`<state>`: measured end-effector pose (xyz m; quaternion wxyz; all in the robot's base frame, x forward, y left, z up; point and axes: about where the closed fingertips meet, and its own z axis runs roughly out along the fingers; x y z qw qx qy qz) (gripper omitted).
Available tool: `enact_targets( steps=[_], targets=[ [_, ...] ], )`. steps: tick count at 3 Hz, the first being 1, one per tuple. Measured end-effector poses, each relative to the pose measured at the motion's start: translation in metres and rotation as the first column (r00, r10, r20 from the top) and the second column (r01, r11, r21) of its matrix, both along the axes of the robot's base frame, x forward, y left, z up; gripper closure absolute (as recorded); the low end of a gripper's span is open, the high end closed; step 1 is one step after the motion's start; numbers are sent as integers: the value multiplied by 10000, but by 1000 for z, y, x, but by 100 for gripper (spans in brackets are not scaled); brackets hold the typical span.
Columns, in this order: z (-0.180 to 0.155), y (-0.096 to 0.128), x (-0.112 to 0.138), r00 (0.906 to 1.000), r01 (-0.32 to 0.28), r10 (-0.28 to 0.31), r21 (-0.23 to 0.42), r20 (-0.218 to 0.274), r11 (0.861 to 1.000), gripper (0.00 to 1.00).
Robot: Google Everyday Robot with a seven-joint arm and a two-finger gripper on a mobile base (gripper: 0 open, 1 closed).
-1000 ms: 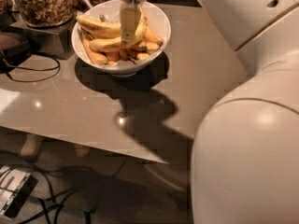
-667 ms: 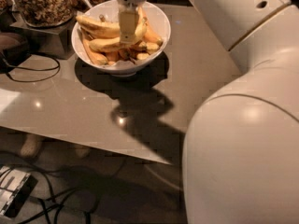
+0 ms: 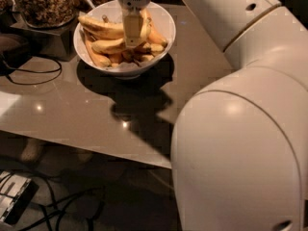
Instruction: Pick banana from white bowl
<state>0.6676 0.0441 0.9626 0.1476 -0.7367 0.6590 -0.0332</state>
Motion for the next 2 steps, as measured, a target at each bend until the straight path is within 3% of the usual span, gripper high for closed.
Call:
enact_targets(
  steps=[2],
  targets=[
    [-14,-3,12,9999,-125,123,-308,-59,9994,44]
  ],
)
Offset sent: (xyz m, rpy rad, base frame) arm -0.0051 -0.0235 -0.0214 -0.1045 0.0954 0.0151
